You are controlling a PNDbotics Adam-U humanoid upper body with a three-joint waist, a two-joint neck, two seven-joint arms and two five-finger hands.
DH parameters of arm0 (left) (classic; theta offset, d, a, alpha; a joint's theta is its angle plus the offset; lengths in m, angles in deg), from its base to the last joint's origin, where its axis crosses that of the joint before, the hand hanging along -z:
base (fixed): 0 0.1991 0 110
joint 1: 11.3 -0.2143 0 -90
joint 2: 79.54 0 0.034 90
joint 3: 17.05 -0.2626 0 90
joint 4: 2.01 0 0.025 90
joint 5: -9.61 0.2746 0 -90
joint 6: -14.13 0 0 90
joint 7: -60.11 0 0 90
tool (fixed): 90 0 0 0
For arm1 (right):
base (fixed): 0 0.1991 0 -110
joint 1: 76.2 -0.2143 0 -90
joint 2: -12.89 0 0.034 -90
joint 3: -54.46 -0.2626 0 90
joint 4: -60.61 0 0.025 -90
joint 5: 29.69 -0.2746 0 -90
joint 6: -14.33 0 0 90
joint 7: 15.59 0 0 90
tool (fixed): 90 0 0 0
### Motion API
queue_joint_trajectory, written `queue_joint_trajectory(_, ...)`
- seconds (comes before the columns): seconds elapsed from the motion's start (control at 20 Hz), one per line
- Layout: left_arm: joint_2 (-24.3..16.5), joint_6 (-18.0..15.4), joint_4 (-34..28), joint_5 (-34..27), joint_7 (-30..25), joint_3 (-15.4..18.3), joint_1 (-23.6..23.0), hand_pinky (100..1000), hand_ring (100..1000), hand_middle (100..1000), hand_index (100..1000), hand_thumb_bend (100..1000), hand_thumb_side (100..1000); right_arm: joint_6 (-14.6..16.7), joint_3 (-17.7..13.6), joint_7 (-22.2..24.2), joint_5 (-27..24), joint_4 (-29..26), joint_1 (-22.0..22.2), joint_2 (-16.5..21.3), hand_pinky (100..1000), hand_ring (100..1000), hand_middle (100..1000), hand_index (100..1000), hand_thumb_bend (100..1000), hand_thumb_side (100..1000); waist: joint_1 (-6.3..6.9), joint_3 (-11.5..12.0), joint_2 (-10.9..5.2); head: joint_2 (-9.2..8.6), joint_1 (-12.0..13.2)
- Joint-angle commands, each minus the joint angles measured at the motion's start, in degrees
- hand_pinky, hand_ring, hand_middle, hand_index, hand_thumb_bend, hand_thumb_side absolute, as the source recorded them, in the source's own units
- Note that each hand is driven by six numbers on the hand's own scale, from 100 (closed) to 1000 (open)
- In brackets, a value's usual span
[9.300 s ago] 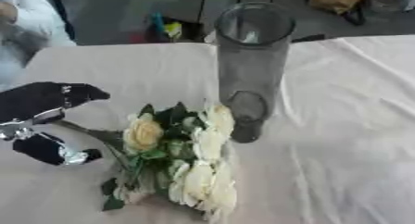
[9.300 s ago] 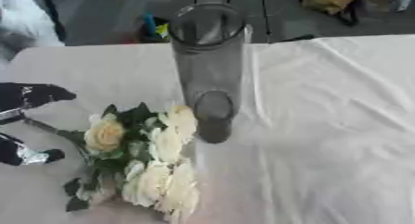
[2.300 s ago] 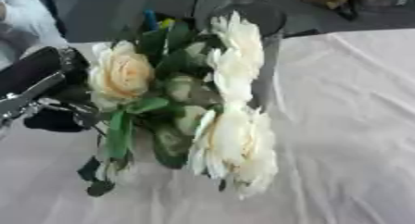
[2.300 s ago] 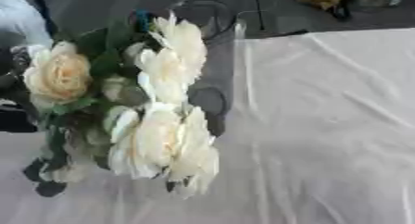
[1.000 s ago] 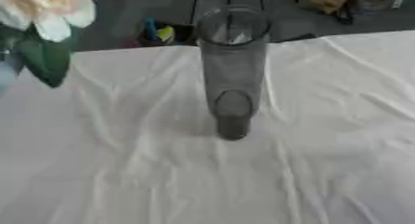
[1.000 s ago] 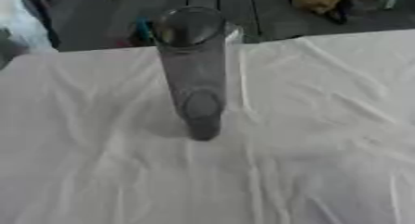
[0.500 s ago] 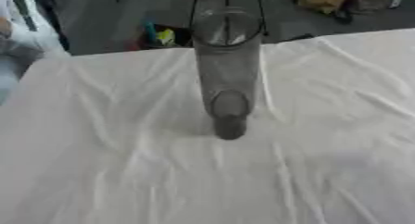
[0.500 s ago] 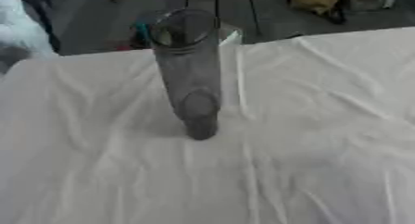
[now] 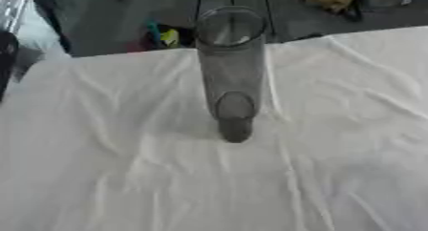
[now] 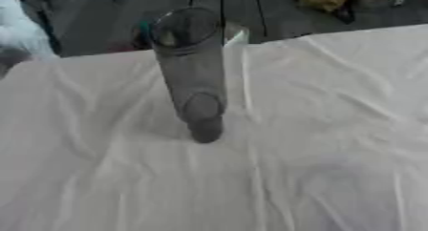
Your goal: Arrange flowers into the vase.
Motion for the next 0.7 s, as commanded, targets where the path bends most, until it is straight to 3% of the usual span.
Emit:
queue_joint_trajectory(0.05,0.42,-1.01,-0.15,-2.29,2.33,-0.32,2.43,100,100,100,100,216,571,0.07,0.50,0.84,-1.28,-1.08,-1.06,1.78,629,483,438,675,100,980,0.58,-0.19,-2.12,0.42,0.80)
queue_joint_trajectory(0.3,2.84,-1.32,0.62,-4.47,3.61,-1.09,4.64,100,100,100,100,214,586,-0.32,1.00,1.87,-2.69,-1.08,-2.04,1.66,628,482,438,675,100,979,0.53,-0.65,-2.01,-0.87,1.29)
queue_joint_trajectory(0.7,5.99,-1.35,0.46,-5.15,4.65,-2.50,6.55,100,100,100,100,214,598,-0.64,1.27,2.64,-3.84,-1.08,-2.83,1.47,627,482,439,675,100,978,0.48,-1.37,-1.94,-4.98,0.88)
